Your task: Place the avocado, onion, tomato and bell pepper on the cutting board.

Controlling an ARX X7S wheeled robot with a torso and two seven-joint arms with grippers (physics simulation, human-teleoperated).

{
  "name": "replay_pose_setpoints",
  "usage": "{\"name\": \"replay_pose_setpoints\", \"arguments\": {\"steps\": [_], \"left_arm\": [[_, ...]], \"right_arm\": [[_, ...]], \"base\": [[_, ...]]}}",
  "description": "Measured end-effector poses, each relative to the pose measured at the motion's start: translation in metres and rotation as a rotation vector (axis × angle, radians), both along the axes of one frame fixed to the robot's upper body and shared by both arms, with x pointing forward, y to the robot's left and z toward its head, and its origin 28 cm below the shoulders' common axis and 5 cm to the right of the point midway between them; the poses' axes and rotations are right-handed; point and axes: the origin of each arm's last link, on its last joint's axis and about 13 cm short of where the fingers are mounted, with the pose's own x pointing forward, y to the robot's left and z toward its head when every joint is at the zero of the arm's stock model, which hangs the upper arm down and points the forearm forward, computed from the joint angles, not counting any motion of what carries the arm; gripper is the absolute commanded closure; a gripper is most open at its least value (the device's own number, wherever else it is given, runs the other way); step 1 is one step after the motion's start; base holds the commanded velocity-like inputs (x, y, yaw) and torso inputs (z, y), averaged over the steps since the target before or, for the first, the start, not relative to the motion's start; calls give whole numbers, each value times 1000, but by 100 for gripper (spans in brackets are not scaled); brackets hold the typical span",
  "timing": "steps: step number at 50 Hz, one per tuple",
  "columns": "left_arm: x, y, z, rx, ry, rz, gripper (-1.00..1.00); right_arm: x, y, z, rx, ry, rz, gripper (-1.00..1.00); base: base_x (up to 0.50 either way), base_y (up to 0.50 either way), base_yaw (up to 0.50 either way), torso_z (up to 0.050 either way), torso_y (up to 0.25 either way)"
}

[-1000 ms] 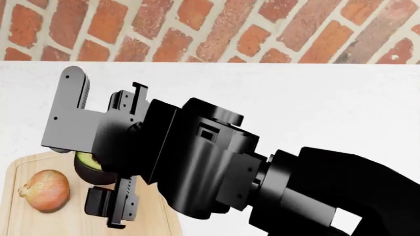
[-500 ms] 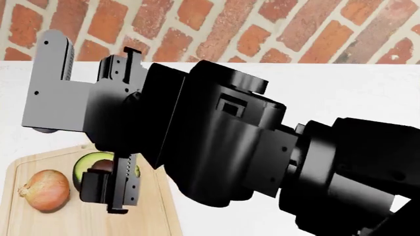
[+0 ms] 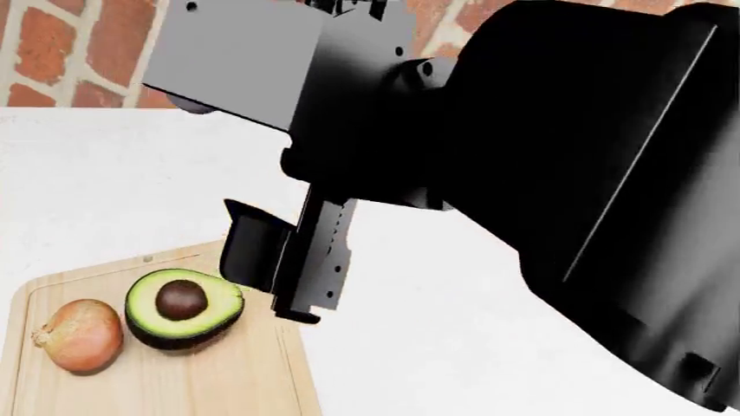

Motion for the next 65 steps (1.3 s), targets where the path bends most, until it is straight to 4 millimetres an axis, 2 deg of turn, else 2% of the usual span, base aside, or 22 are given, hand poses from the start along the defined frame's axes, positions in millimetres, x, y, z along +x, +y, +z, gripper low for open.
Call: {"name": "replay_pose_setpoints", "arguments": {"steps": [17,30,48,65], "left_arm": [[16,-25,-17,43,144,-209,-100],[22,-53,-33,79,283,-408,-100],[30,-93,-56,110,528,-686,-100],[36,-139,-50,205,761,-869,-100]], "right_arm": [[-14,-50,23,231,-131,-283,-100],[-22,-75,35,358,-186,-452,-100],[-25,-86,46,406,-223,-539,-100],[-24,-88,56,400,-238,-563,-100]], "base": [[0,0,0,0,0],[0,0,0,0,0],[0,0,0,0,0],[0,0,0,0,0]]}}
